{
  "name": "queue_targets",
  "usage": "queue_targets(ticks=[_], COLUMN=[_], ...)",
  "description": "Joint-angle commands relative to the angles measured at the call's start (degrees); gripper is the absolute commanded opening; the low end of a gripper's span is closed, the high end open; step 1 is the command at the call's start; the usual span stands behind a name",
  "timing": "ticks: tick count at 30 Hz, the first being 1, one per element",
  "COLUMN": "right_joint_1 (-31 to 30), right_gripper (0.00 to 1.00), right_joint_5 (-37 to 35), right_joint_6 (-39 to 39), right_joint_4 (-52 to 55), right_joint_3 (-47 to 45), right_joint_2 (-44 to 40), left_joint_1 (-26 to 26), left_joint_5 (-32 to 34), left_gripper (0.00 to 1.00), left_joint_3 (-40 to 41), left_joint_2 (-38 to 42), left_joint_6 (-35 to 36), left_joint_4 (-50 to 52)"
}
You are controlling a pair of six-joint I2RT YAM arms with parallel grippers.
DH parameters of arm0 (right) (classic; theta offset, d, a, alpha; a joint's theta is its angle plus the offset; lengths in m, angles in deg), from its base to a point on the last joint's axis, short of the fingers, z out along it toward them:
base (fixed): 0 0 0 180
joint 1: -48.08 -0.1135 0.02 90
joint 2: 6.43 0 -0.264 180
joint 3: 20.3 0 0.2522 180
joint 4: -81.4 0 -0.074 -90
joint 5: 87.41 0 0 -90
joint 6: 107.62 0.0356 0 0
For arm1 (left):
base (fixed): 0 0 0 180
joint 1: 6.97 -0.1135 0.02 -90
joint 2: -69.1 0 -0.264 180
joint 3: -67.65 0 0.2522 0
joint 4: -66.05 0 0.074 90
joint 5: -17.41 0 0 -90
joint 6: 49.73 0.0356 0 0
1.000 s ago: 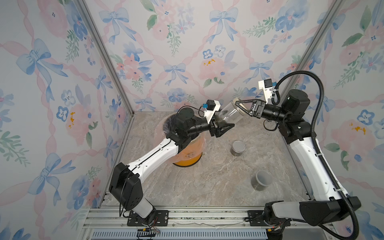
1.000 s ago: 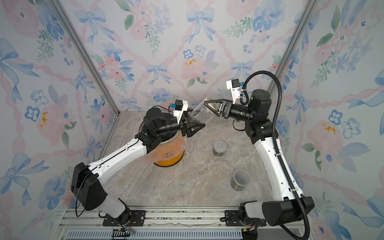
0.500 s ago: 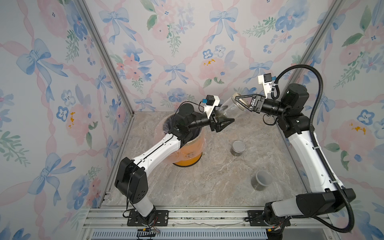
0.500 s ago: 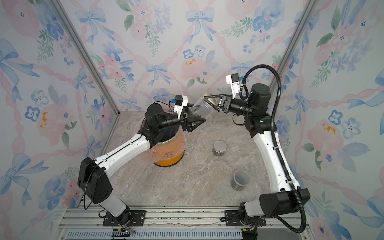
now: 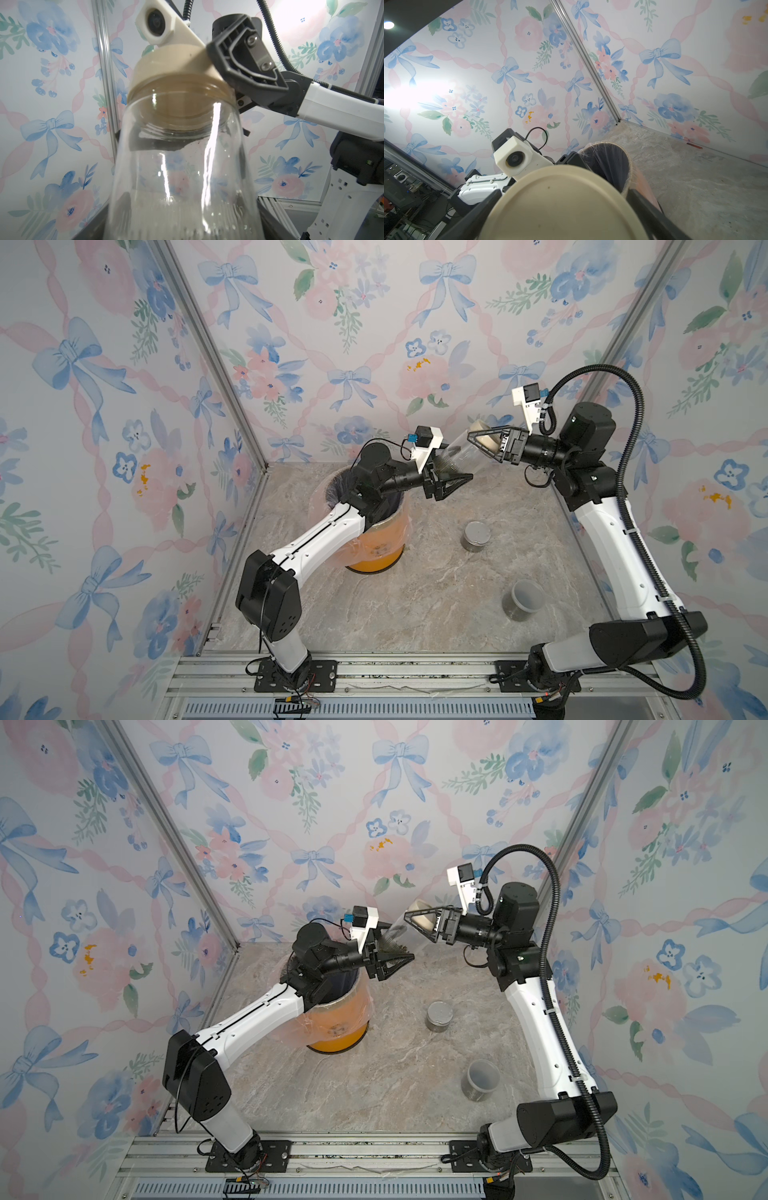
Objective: Empty moldy tea leaves from jars
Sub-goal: Unscrew the lid from the jar.
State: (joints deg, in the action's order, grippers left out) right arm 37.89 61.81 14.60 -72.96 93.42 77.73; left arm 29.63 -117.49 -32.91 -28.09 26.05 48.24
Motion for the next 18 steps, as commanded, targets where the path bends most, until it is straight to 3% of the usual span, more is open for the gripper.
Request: queue_targets(ticks=[1,18], right_joint_1=[-0.61,0.12], right_gripper=[0.99,0.97], right_joint_5=[2.70,-0.15], right_joint_6=[-0.24,-0.64], right_joint_4=[0.72,1.71], right_joint_3=[0.76,-3.46], right_joint_2=[0.49,-5.34], left_joint_1=[0.28,-3.11], left_joint_5=[-0.71,1.01], left_gripper=[0.22,0.22], left_joint_3=[-2.28,1.22], left_joint_2=[-0.27,1.88], left_joint_6=[-0.86,1.75], left_joint_4=[-5.64,-6.10])
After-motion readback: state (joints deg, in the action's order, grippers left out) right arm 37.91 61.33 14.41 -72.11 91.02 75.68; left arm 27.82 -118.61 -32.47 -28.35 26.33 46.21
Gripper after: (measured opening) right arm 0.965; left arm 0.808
